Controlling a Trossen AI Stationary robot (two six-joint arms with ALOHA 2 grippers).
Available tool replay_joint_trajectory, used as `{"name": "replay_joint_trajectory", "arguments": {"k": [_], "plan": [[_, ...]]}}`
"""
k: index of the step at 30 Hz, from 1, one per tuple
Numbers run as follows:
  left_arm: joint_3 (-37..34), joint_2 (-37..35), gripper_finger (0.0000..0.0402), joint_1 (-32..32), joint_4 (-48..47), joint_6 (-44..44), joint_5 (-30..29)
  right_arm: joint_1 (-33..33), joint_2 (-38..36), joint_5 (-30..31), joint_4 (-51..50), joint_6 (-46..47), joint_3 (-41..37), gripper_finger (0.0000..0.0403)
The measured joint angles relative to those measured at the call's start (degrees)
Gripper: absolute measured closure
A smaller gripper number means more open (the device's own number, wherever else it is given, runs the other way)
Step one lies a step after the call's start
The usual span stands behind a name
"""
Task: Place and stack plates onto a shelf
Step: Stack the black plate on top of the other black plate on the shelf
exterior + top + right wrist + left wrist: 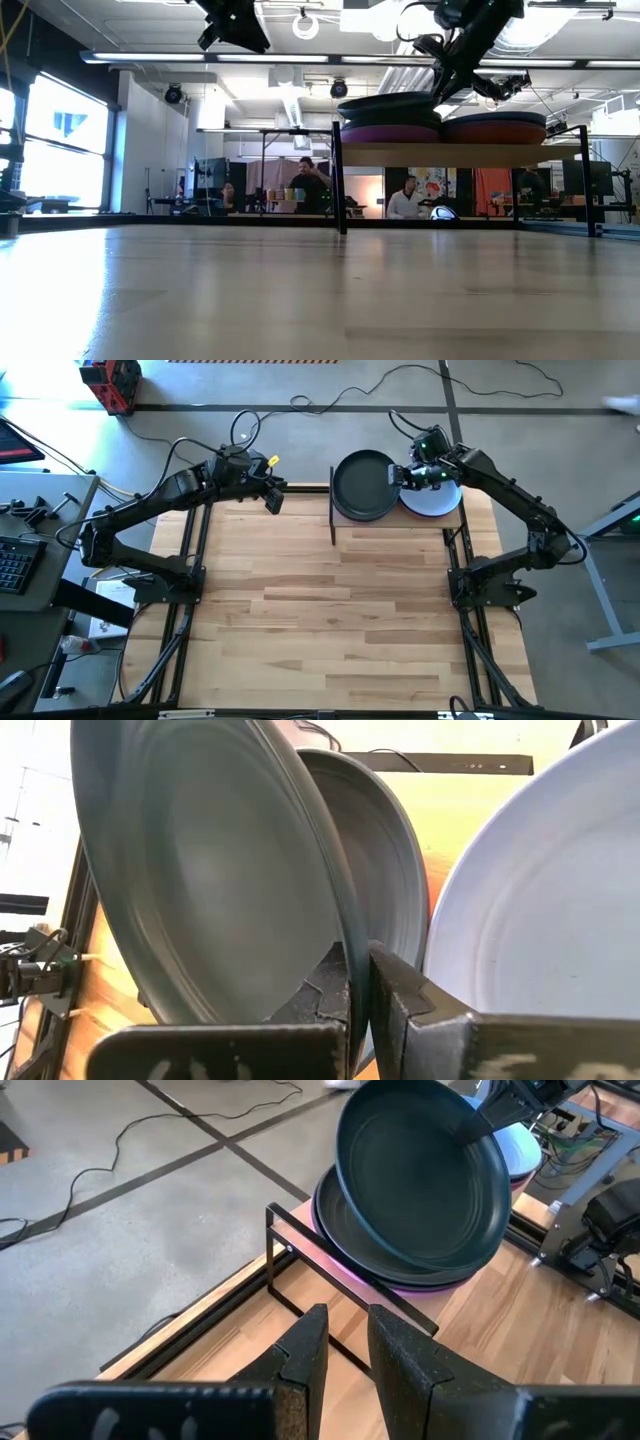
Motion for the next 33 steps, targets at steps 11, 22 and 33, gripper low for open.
{"name": "replay_joint_trajectory", "arguments": {"k": [11,22,33], "plan": [[0.00,0.00,0.0337,-0.01,0.00,0.00,-0.01,1.70,0.00,3.18,0.00,0.14,0.00,0.0403],[-0.02,0.00,0.0337,-0.01,-0.02,0.00,0.02,1.68,0.02,4.57,0.02,-0.27,0.01,0.0370],[-0.02,0.00,0.0337,0.01,-0.02,0.00,0.02,1.46,-0.03,4.37,0.02,-0.18,0.02,0.0309]]}}
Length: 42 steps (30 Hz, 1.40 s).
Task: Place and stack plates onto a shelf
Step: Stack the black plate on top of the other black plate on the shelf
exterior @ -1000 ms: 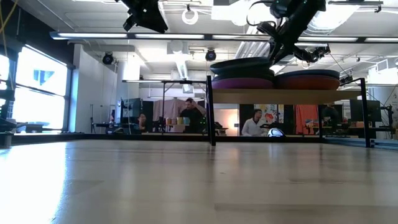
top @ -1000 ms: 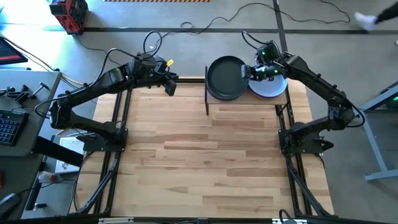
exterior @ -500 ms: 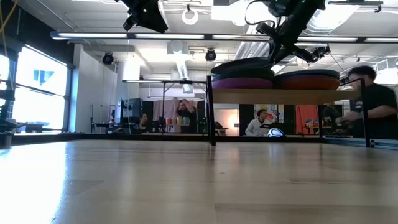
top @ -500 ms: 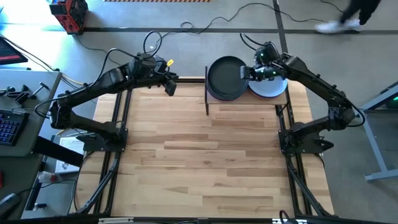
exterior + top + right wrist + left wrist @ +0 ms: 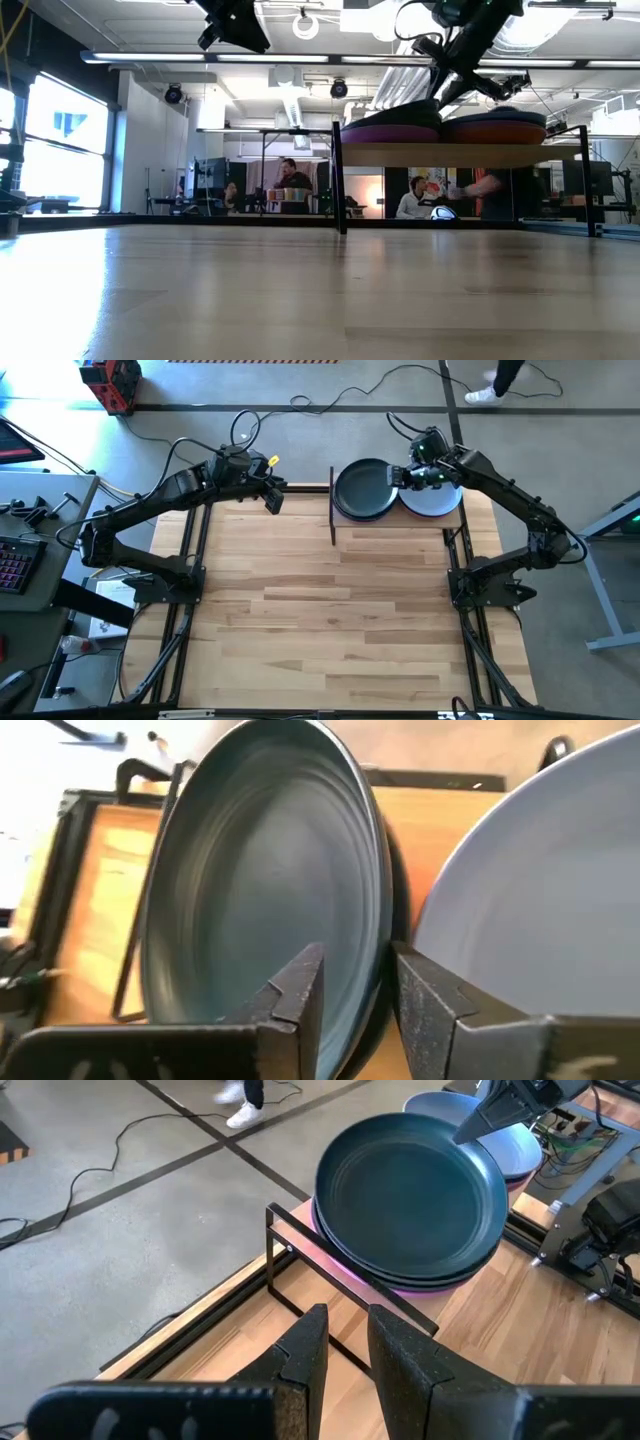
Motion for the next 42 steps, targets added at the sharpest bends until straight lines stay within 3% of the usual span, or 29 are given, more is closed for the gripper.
{"name": "replay_joint_trajectory", "arguments": {"k": [6,14,24,26,31,42], "plan": [[0.00,0.00,0.0337,0.00,0.00,0.02,0.00,-1.56,-1.16,-6.08,-1.03,1.39,0.00,0.0309],[0.00,0.00,0.0337,0.00,0.00,0.02,0.01,-1.47,-3.47,-3.16,-5.15,1.36,0.04,0.0309],[0.00,0.00,0.0337,0.00,-1.57,0.02,0.02,6.10,-3.47,-6.94,-15.56,4.47,0.04,0.0309],[0.00,0.00,0.0337,0.00,-2.05,0.00,0.00,8.31,-3.47,-5.48,-17.06,5.65,0.04,0.0309],[0.00,0.00,0.0337,0.00,-2.12,0.00,0.02,12.36,-3.19,4.81,-19.36,8.27,0.04,0.0309],[0.00,0.00,0.0337,0.00,-2.12,-0.02,0.00,14.06,1.90,6.92,-19.56,7.55,0.04,0.0309]]}}
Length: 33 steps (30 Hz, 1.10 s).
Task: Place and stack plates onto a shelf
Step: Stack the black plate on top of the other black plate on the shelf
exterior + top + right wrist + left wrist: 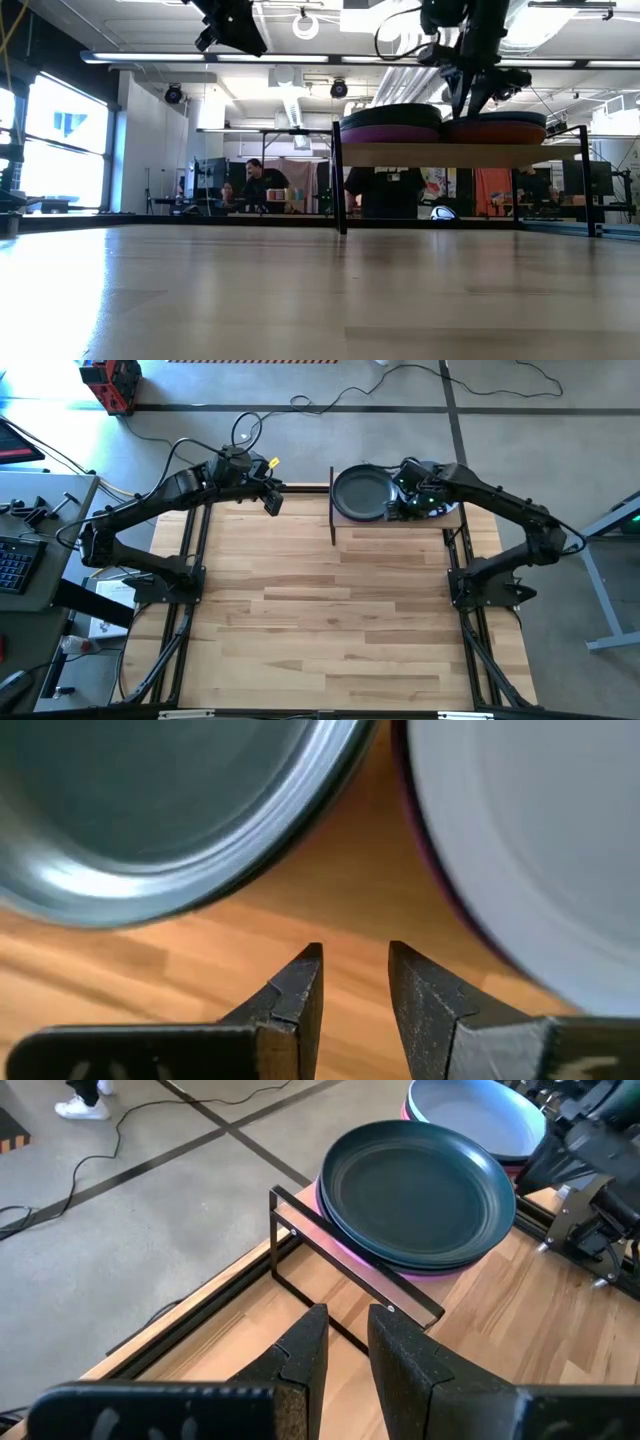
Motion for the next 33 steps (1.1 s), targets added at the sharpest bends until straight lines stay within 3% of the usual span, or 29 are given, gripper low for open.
{"name": "replay_joint_trajectory", "arguments": {"k": [16,33], "plan": [[0.00,0.00,0.0337,-0.01,-0.01,-0.02,0.00,-0.17,3.07,7.29,-3.20,0.28,0.00,0.0309],[0.00,0.00,0.0337,-0.02,-0.01,-0.02,0.00,5.85,3.07,-1.82,4.57,3.58,-0.04,0.0309]]}}
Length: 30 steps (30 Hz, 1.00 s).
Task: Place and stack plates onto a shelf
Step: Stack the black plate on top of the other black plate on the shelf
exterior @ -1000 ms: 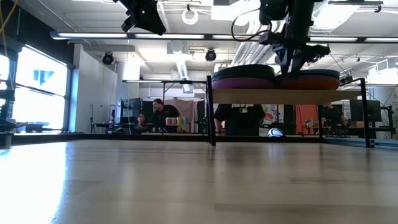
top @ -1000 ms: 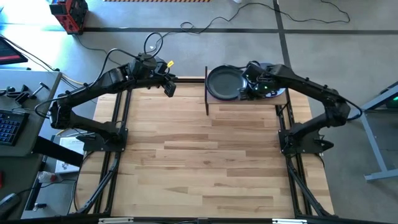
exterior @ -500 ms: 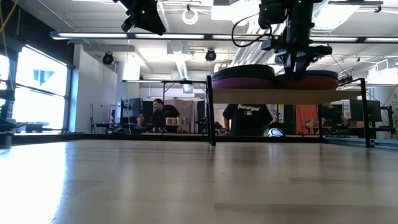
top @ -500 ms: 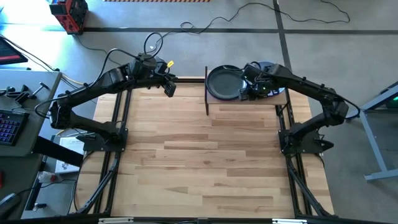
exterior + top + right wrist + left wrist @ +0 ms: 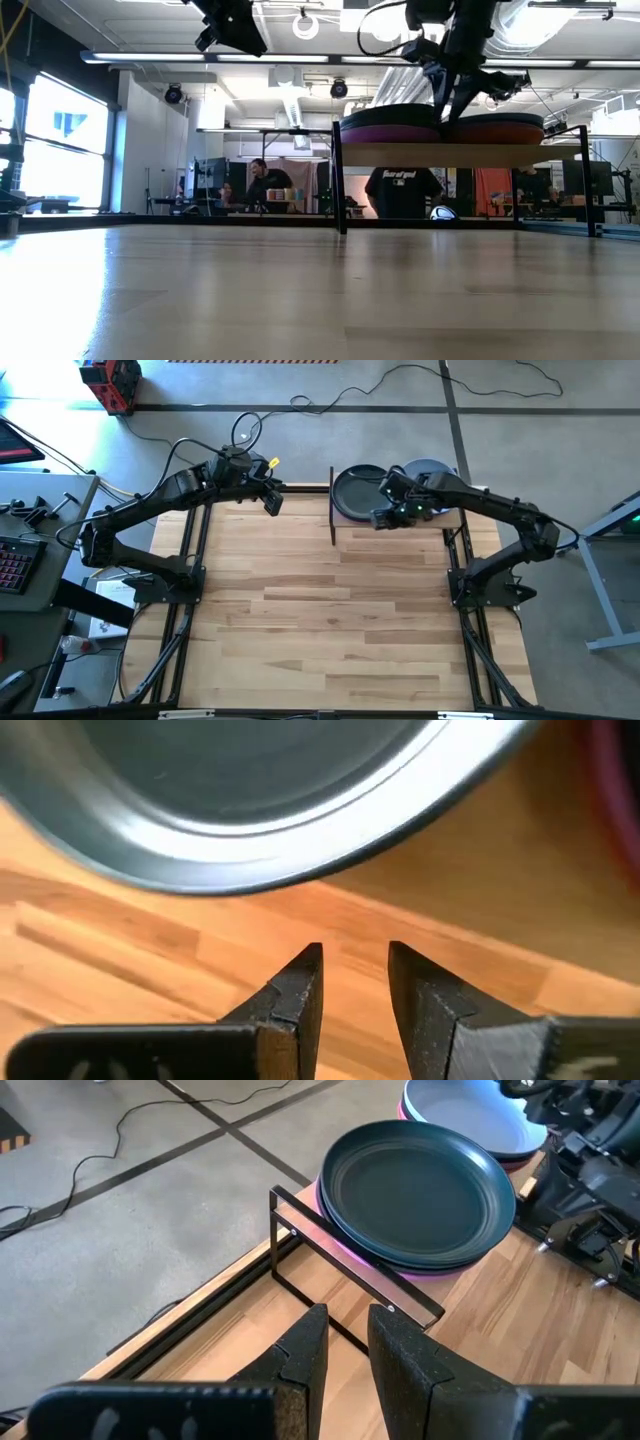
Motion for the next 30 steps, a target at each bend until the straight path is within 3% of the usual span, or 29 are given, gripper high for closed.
{"name": "replay_joint_trajectory", "arguments": {"k": [9,19,30], "plan": [[0.00,0.00,0.0337,0.01,0.01,0.04,0.00,1.28,0.90,3.37,5.90,0.80,-0.02,0.0309],[0.00,0.00,0.0337,0.00,-0.09,0.08,-0.14,1.32,5.49,2.56,8.75,0.76,-0.02,0.0309],[0.00,0.00,0.0337,0.02,-0.38,1.03,-0.17,0.82,5.73,1.94,12.50,0.34,-0.02,0.0309]]}}
